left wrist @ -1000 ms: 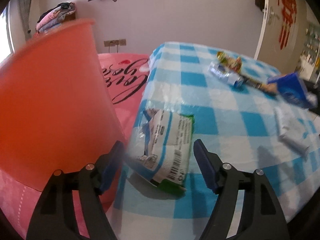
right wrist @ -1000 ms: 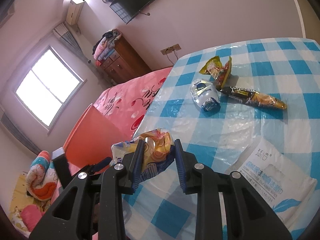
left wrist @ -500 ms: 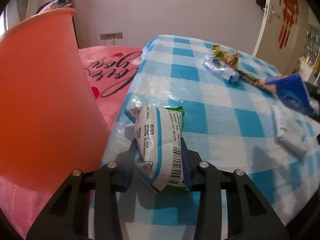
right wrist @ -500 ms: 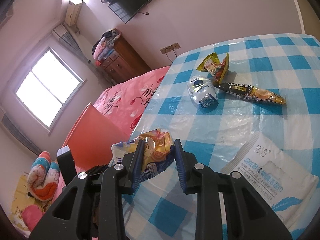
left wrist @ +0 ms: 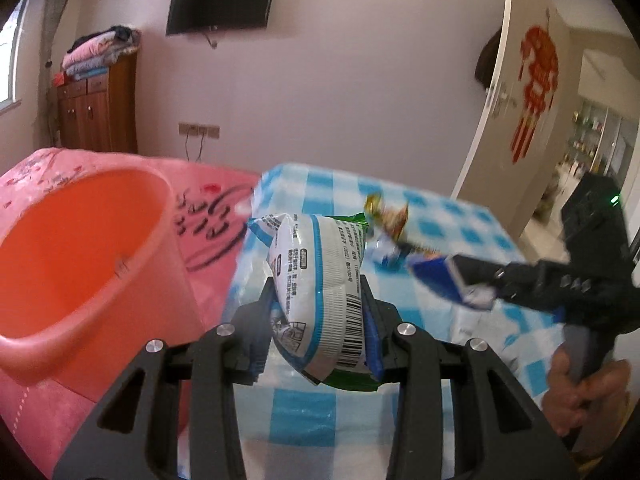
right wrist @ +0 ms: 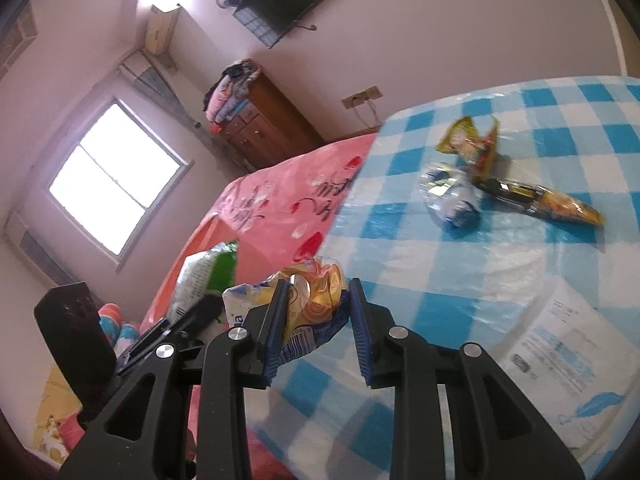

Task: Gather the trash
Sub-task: 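Carry both bags to the orange bucket and release them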

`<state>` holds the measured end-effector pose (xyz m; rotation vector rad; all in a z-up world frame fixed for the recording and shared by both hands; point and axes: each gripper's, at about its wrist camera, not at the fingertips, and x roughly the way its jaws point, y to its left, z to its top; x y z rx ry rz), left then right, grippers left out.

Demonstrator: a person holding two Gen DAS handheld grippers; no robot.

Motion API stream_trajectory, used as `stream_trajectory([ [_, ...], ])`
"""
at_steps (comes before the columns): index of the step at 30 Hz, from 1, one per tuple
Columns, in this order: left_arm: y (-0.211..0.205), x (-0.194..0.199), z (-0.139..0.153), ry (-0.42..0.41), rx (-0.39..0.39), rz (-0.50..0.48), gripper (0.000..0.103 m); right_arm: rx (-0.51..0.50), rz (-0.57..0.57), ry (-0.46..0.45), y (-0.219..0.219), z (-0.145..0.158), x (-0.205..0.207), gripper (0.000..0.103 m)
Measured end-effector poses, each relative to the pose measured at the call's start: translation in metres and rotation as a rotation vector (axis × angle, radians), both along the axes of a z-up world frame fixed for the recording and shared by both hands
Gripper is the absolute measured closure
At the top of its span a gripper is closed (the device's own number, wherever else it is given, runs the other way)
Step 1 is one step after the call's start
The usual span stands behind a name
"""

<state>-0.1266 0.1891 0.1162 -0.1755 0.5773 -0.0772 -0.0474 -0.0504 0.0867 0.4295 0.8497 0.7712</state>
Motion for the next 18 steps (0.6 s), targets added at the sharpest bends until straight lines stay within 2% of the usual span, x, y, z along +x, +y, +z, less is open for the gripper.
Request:
stream_trajectory([
  [6,0.031,-0.014,0.031,-0.077,-0.017,0.077,0.063,0.031,0.079,-0.047,0.039,0.036,0.0,0.071],
  [10,0.055,-0.022,0.044,-0.107,0.01,0.164,0.063,0.031,0.146,-0.089,0.075,0.059,0.001,0.071],
  [18,0.109,-0.023,0.037,-0.066,0.073,0.358,0.062,0.006,0.282,-0.164,0.161,0.089,0.004,0.071],
])
